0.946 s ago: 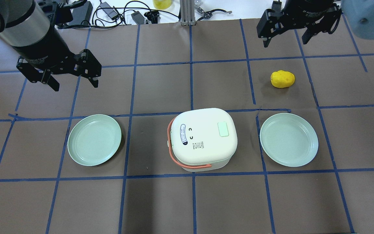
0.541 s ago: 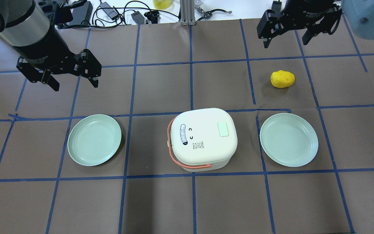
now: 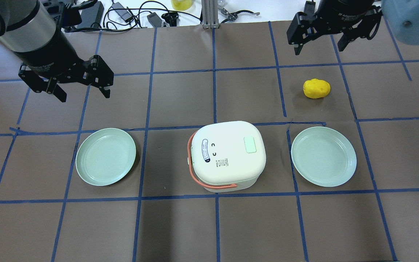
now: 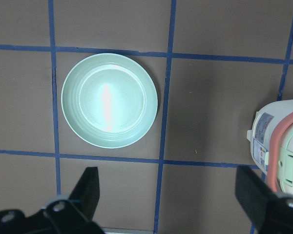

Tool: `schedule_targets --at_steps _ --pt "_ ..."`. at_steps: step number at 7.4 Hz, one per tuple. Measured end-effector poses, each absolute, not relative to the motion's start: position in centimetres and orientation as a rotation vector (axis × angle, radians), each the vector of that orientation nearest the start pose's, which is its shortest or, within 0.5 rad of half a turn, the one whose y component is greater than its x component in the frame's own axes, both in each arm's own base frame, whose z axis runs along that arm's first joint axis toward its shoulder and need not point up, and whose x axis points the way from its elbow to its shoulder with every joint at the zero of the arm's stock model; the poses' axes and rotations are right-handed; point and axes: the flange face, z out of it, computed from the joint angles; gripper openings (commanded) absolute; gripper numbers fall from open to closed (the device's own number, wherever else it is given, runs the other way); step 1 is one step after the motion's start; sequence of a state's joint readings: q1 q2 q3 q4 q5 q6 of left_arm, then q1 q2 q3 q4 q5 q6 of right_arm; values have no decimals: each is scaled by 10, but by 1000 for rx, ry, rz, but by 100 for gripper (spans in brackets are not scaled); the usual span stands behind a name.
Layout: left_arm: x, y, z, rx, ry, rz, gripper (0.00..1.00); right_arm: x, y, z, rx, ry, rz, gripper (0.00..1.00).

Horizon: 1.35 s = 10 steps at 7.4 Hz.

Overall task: Press rice cooker button
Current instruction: 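Move the right gripper down over the rice cooker's green lid button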

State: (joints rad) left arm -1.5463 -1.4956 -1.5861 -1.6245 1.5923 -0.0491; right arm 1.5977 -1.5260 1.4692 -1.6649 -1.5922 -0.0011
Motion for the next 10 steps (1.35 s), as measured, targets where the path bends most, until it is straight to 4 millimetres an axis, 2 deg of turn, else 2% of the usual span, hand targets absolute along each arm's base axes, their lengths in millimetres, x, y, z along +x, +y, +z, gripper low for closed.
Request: schedule_targets --at_steps 1,2,3,4,6,8,10 --pt "-120 -463 511 -115 3118 -10 100 147 -519 525 -47 3152 -234 46" --pt "-120 -463 511 -115 3118 -10 100 153 -516 521 -63 3152 -221 23" --pt "-120 -463 511 -116 3118 -10 100 167 -509 511 -103 3154 -188 22" --pt "-120 -463 511 -116 3118 -10 100 191 -498 497 -141 3159 -143 2" --pt "-120 -463 511 -116 3118 -10 100 239 -469 463 -48 3175 -49 0" --pt "-120 -463 511 -117 3118 -10 100 260 -443 417 -19 3182 69 0" --pt "-120 -463 511 -117 3118 -10 100 277 -421 377 -85 3181 82 0"
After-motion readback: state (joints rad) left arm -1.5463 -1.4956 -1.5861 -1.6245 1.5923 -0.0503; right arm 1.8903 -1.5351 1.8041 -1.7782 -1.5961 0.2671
